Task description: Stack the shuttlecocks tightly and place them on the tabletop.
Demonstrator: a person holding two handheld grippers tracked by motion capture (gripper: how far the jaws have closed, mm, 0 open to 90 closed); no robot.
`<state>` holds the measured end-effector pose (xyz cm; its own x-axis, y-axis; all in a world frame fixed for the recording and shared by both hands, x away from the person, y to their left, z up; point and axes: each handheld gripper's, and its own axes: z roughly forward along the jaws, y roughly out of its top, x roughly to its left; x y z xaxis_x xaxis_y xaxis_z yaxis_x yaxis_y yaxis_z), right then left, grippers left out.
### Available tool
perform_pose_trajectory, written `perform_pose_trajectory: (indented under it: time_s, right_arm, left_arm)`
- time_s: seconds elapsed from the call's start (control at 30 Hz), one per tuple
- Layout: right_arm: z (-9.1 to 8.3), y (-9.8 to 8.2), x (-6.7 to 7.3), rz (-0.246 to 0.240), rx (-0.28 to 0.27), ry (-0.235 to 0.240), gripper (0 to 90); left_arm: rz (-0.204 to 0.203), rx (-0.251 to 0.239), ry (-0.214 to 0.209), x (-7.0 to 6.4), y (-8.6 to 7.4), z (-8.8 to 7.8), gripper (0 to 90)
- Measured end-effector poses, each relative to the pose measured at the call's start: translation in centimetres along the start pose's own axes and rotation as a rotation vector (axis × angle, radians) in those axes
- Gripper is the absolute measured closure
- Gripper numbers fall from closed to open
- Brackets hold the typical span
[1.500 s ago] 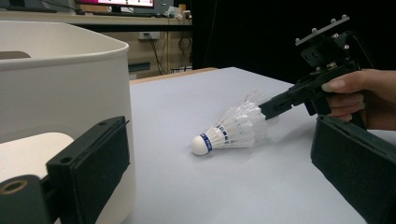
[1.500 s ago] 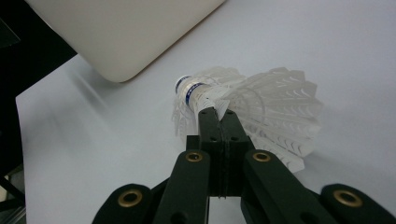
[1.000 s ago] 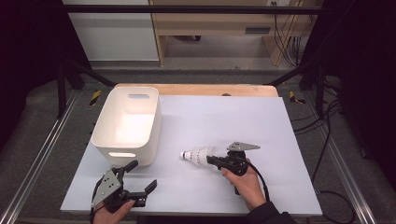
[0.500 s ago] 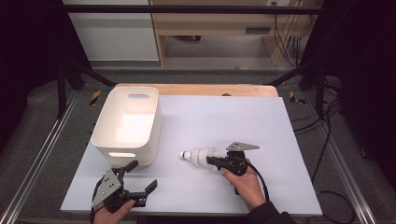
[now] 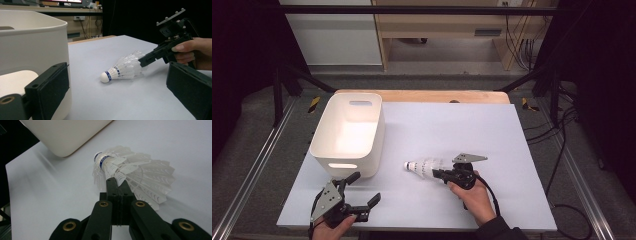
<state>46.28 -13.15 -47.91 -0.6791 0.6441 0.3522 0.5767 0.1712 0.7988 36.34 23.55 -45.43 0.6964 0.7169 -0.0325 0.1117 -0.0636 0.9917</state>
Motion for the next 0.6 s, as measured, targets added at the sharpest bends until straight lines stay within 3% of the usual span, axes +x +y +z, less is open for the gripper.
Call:
perform_pose_trajectory:
  time_s: [0.6]
  right_arm:
    - [0.11,-0.12,-0.02,-0.015,0.022,0.009,85.6]
  left_arm:
    - [-0.001,0.001,-0.001,0.01,0.00,0.00,4.3]
